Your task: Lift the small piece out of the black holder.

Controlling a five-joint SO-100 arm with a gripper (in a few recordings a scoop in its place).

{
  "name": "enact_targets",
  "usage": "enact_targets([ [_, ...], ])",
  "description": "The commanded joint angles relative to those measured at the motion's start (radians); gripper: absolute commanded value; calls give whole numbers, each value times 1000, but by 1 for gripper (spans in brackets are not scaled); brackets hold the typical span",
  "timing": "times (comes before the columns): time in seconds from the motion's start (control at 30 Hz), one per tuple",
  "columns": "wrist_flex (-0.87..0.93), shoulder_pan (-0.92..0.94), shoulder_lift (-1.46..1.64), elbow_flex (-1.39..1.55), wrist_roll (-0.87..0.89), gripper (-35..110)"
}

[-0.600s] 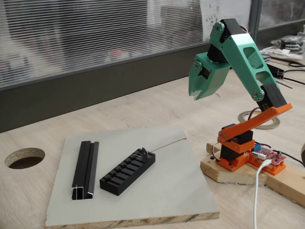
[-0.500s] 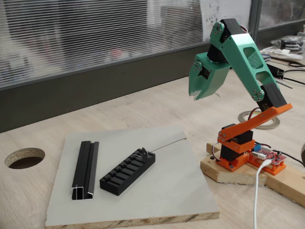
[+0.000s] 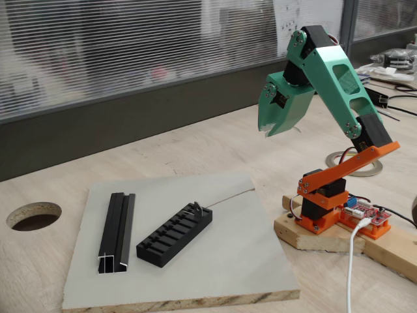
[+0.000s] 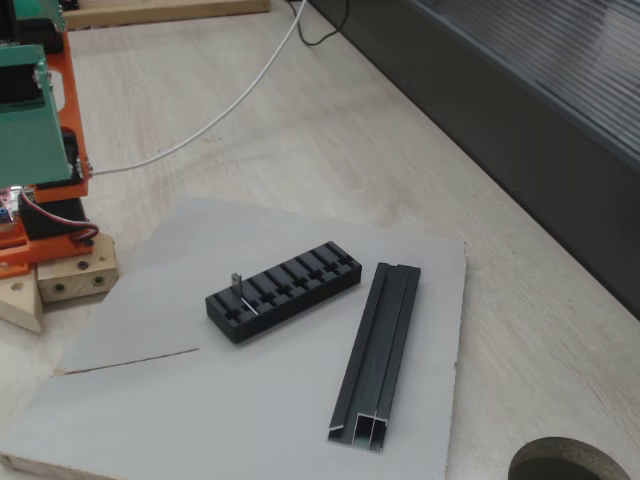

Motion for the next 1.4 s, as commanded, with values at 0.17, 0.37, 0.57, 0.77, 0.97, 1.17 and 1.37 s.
enact_targets([
  [0.17,31,-3,11,3,5,14],
  [0.37,31,-3,11,3,5,14],
  [0.57,31,6,11,3,5,14],
  [0.77,31,8,11,3,5,15],
  [0.97,31,6,11,3,3,15],
  [1.17,31,-3,9,3,6,15],
  [1.37,29,-18,9,2,181,15],
])
